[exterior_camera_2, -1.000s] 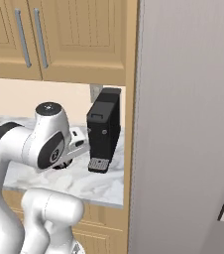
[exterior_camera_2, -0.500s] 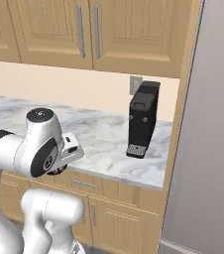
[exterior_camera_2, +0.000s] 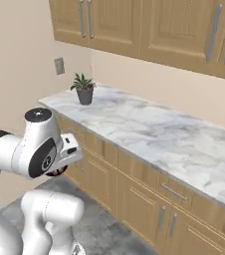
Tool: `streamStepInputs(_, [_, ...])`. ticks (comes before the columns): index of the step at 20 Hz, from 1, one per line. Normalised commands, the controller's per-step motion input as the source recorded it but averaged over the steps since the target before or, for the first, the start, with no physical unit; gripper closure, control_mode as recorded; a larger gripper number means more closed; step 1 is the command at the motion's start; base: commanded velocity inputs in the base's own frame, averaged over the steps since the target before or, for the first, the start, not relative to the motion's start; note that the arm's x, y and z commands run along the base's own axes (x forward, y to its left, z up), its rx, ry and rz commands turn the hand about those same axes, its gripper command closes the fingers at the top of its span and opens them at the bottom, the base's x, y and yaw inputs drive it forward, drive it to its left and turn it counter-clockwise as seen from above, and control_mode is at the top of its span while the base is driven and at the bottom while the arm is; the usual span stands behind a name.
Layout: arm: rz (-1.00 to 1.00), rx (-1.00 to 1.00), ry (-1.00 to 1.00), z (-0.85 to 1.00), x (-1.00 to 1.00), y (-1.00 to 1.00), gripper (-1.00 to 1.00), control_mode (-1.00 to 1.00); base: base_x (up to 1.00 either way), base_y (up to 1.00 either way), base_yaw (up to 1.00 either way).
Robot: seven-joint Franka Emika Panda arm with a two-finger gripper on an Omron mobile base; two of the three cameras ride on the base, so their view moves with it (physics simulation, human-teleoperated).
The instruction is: Pick up the brewed coffee from the coffee machine and place it next to the breakfast plate on the dining counter.
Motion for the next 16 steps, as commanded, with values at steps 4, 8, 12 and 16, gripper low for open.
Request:
streamStepInputs(4, [0.0,0.0,0.0,0.0,0.0,0.0,1.0,1.0,-0.23,0.61,0.79])
streamStepInputs(8, [0.0,0.0,0.0,0.0,0.0,0.0,1.0,1.0,-0.29,0.26,0.78])
streamStepInputs(12, [0.0,0.0,0.0,0.0,0.0,0.0,1.0,1.0,-0.4,0.02,0.77])
streamStepInputs(16, [0.0,0.0,0.0,0.0,0.0,0.0,1.0,1.0,-0.32,0.0,0.81])
